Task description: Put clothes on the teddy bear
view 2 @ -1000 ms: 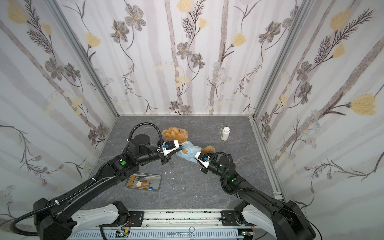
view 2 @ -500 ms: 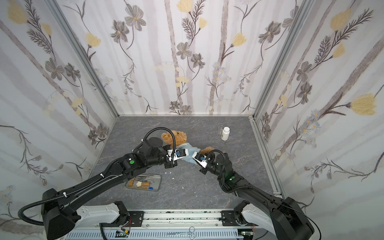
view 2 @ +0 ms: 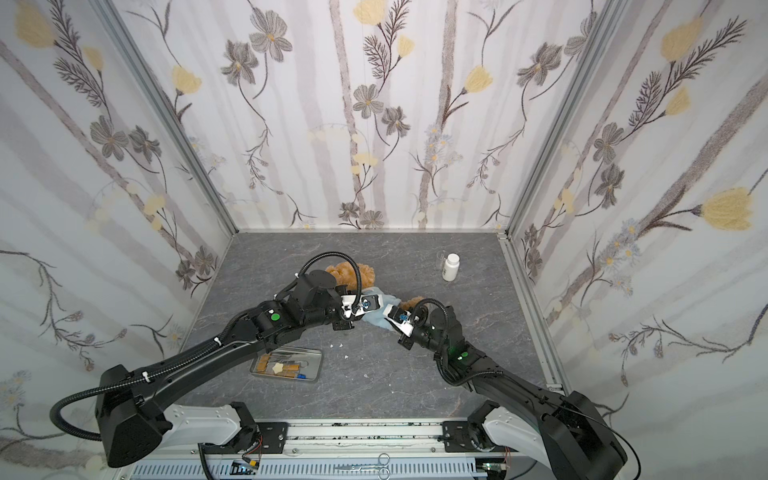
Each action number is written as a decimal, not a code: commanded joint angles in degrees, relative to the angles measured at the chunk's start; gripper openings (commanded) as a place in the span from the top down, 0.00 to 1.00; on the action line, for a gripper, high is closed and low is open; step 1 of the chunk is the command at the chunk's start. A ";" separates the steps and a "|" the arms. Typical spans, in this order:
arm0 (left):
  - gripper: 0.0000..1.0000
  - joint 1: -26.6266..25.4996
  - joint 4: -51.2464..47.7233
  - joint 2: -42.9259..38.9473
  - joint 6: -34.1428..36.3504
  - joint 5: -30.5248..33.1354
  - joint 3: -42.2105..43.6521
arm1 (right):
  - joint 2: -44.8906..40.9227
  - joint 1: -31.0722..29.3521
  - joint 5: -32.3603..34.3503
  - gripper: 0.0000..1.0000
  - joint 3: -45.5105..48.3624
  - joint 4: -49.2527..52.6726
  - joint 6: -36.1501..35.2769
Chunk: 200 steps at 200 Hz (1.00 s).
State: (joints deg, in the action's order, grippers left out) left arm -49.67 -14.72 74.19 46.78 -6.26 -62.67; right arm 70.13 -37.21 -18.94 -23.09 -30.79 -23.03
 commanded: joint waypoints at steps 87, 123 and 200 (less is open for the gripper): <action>0.67 -0.13 0.83 8.73 0.63 -7.73 -3.49 | -0.37 -1.66 -2.38 1.00 -0.20 -8.76 0.49; 0.61 0.48 0.83 11.46 -2.48 -9.22 -4.33 | -2.38 -2.16 -3.09 1.00 1.73 -13.40 -0.40; 0.63 1.99 -6.39 17.86 -7.33 -16.49 -8.68 | -4.41 -3.97 -1.27 1.00 1.30 -14.04 -6.23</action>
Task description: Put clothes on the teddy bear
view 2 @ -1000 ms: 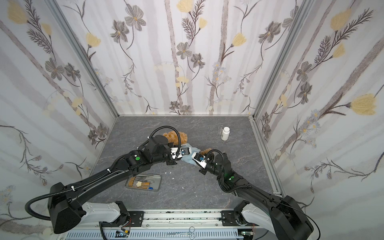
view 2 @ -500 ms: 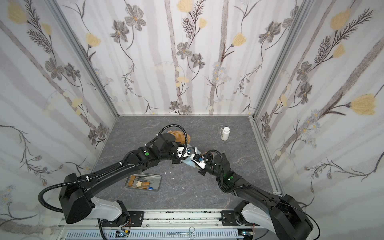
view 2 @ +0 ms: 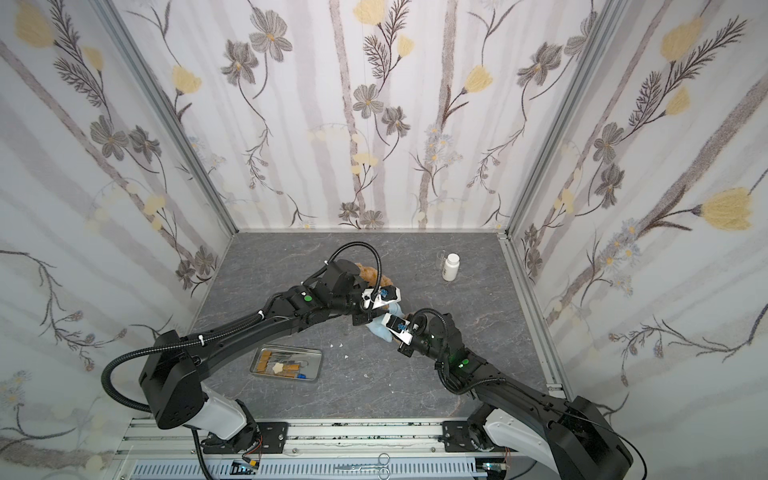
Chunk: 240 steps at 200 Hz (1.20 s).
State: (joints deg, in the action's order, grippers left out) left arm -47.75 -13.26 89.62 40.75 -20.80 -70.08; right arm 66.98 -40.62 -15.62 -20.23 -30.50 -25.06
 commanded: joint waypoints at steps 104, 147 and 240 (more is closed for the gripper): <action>1.00 2.92 -2.59 -1.97 -14.07 -6.36 -4.45 | -2.28 0.86 2.24 1.00 3.76 -15.80 -1.02; 1.00 4.82 11.12 -10.63 -24.69 -8.39 5.25 | -3.73 3.52 2.97 1.00 8.66 -24.29 11.22; 1.00 11.13 29.07 -21.29 -36.36 -13.32 20.61 | -0.84 6.26 -1.78 1.00 11.35 -37.20 29.07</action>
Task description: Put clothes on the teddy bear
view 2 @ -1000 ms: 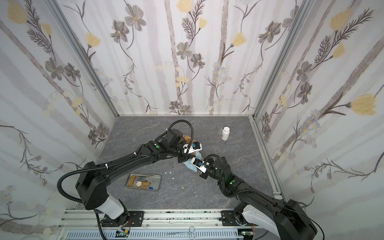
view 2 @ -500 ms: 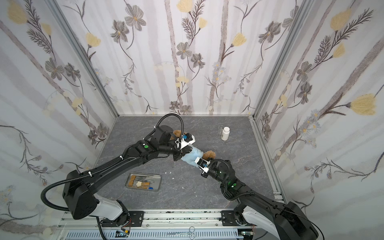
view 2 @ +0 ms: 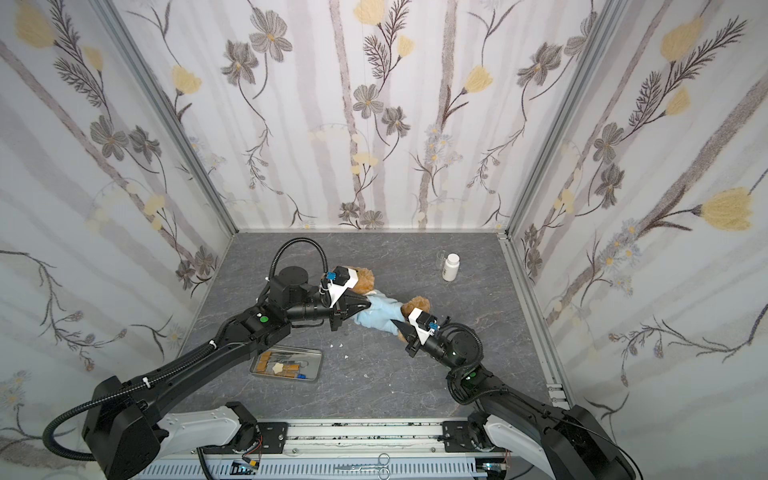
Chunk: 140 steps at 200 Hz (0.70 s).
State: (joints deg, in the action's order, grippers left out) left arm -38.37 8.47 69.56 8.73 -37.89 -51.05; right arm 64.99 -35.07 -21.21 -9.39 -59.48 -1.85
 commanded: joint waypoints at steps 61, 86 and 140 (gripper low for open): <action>1.00 3.31 10.31 -3.02 -4.50 -1.64 4.10 | 4.50 2.68 3.19 1.00 0.43 -11.95 11.74; 1.00 3.35 11.64 -4.18 -3.64 -4.01 5.46 | 5.85 4.37 3.72 1.00 0.30 -12.85 15.11; 1.00 3.24 7.96 -6.05 3.54 -9.61 6.20 | 5.15 4.84 4.05 1.00 -2.97 -5.20 15.37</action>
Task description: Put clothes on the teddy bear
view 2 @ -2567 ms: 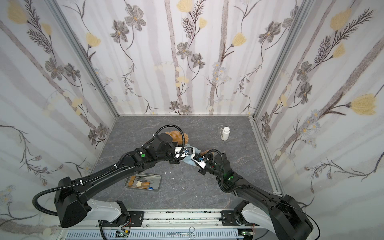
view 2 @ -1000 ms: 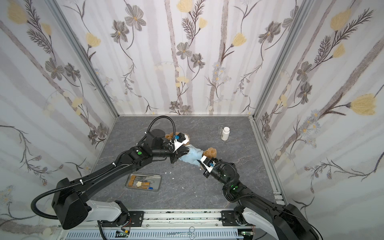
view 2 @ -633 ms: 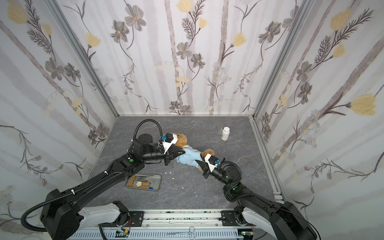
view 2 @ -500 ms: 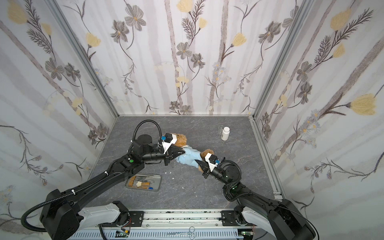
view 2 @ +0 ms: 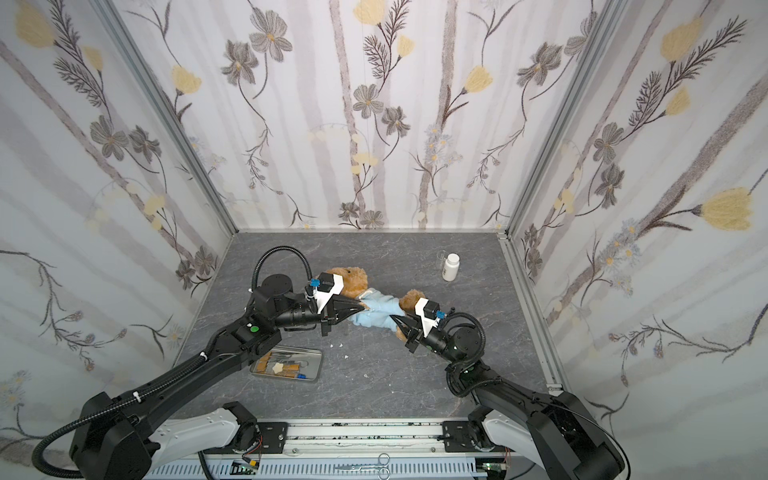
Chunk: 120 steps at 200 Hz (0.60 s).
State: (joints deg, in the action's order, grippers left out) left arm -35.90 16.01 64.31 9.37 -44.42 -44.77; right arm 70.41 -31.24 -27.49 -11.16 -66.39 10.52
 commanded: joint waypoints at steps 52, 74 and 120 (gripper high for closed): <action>1.00 2.71 7.49 -2.60 -2.99 -6.41 0.99 | 0.94 1.10 10.70 1.00 -2.05 3.96 2.58; 1.00 3.73 10.32 -3.32 -5.98 -7.84 1.20 | 1.32 1.46 10.62 1.00 -1.66 3.24 2.58; 0.99 3.91 10.62 -2.52 -7.95 -5.39 0.68 | 1.19 1.46 8.81 1.00 -3.56 6.48 0.35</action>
State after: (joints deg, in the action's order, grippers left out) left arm -32.14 23.40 61.39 3.57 -50.61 -43.53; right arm 71.68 -29.67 -20.58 -13.17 -61.36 11.88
